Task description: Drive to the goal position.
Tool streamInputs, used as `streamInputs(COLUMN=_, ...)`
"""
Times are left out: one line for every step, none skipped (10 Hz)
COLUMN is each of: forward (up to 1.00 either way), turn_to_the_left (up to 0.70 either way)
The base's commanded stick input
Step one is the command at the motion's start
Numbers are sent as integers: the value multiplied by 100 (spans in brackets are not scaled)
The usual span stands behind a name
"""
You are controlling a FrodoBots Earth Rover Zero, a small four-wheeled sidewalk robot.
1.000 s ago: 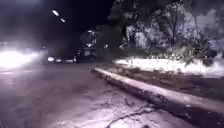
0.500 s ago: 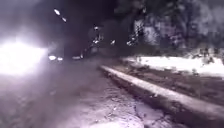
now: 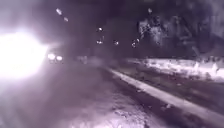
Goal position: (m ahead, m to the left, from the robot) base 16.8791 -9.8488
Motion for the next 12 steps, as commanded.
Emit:
streamInputs(forward=70, turn_to_the_left=15)
streamInputs(forward=70, turn_to_the_left=1)
streamInputs(forward=70, turn_to_the_left=0)
streamInputs(forward=70, turn_to_the_left=0)
streamInputs(forward=70, turn_to_the_left=0)
streamInputs(forward=70, turn_to_the_left=0)
streamInputs(forward=70, turn_to_the_left=0)
streamInputs(forward=70, turn_to_the_left=0)
streamInputs(forward=70, turn_to_the_left=0)
streamInputs(forward=70, turn_to_the_left=0)
streamInputs(forward=70, turn_to_the_left=0)
streamInputs(forward=70, turn_to_the_left=0)
